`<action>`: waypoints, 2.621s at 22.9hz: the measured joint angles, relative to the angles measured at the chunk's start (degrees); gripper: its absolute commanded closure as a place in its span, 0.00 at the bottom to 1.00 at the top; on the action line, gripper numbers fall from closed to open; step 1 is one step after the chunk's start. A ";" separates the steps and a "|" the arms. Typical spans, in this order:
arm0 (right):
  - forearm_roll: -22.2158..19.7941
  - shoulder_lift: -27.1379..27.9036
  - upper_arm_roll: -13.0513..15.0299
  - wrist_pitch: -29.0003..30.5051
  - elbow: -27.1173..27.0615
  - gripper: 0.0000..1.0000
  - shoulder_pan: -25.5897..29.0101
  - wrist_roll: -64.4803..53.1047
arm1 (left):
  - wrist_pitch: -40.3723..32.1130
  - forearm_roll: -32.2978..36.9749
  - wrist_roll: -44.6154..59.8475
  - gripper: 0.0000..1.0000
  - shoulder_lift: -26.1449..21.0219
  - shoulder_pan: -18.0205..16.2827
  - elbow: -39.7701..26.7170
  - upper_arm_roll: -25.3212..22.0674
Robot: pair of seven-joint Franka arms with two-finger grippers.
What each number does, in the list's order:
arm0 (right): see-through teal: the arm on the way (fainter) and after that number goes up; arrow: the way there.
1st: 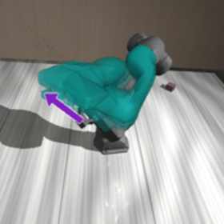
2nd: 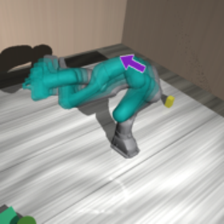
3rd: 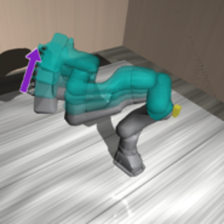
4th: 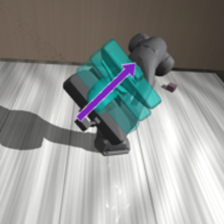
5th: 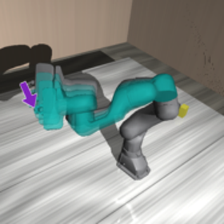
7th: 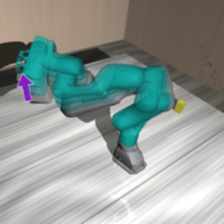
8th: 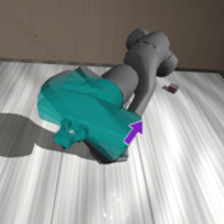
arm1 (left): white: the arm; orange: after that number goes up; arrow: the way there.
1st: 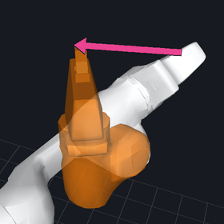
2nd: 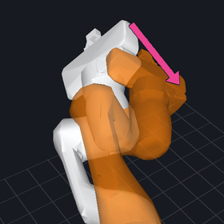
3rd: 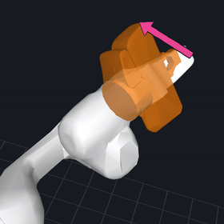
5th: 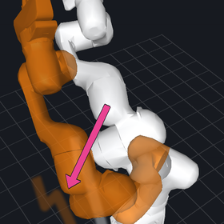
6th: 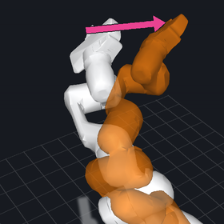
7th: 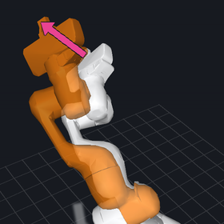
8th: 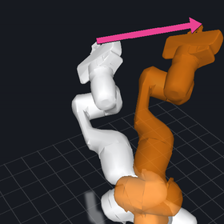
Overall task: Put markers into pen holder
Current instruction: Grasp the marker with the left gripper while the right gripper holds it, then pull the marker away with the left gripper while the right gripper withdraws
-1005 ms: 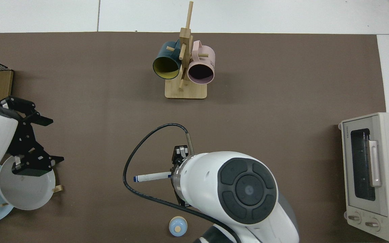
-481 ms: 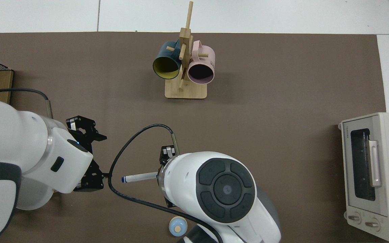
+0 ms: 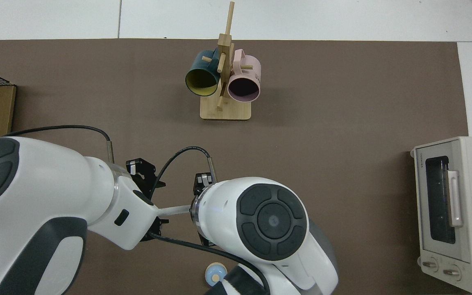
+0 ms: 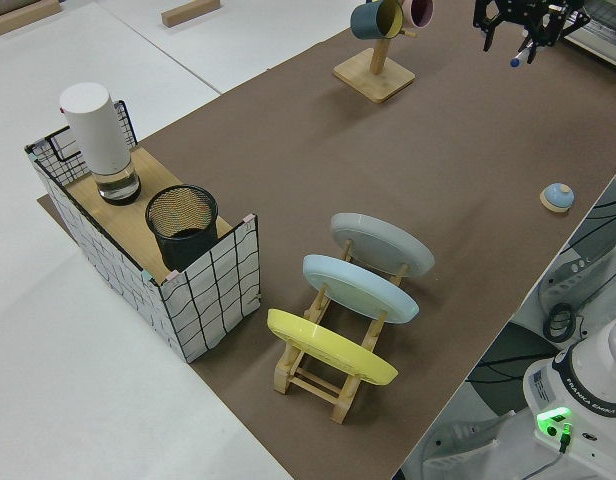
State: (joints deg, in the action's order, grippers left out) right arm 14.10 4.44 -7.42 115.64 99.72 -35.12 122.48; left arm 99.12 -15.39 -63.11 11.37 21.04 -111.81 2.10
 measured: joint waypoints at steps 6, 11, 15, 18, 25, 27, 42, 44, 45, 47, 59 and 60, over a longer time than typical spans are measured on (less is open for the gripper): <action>0.00 0.00 0.09 0.00 -0.02 1.00 0.03 0.00 | 3.06 -1.22 2.37 0.37 0.00 1.53 -1.18 0.16; 0.00 0.03 0.25 0.00 -0.06 1.00 0.07 0.00 | 5.68 -1.66 3.80 0.44 0.00 2.12 -1.47 0.23; 0.00 0.06 0.31 0.00 -0.09 1.00 0.10 0.00 | 5.83 -1.72 4.09 0.58 -0.01 2.19 -1.59 0.24; 0.00 0.12 0.40 0.00 -0.09 1.00 0.14 0.00 | 5.86 -1.79 4.09 0.73 0.00 2.31 -1.69 0.25; -0.01 0.78 0.77 0.38 -0.36 1.00 0.36 -0.04 | 5.43 -2.02 3.68 1.00 0.28 2.73 -1.91 0.45; -0.01 0.79 0.75 0.38 -0.36 1.00 0.36 -0.04 | 5.40 -2.02 3.68 1.00 0.29 2.73 -1.92 0.43; 0.69 0.72 0.81 -0.21 -0.69 0.00 6.90 -8.81 | 6.79 -2.21 4.37 1.00 0.03 1.60 -2.21 -1.06; 0.69 0.71 0.99 -1.46 -0.70 0.00 9.39 -15.17 | 6.78 -2.19 4.26 1.00 0.03 0.85 -2.41 -1.35; 0.70 0.70 1.08 -2.12 -0.70 0.00 10.62 -18.21 | 6.77 -2.19 4.25 1.00 0.03 0.59 -2.48 -1.41; 0.70 0.68 1.19 -3.02 -0.71 0.00 12.82 -23.28 | 6.77 -2.18 4.25 1.00 0.03 0.35 -2.51 -1.41; -4.47 -0.53 1.38 -8.79 -0.92 0.00 18.74 -58.04 | 6.66 0.97 4.32 1.00 0.08 -1.77 -2.45 -1.49; -5.14 -0.91 1.41 -9.62 -0.95 0.00 19.34 -62.46 | 6.66 1.67 4.32 1.00 0.12 -2.03 -2.37 -1.49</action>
State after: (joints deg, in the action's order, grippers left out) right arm 8.97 3.53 -6.02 106.03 98.77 -15.78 60.02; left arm 105.77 -13.71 -58.79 11.49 19.01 -114.18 0.61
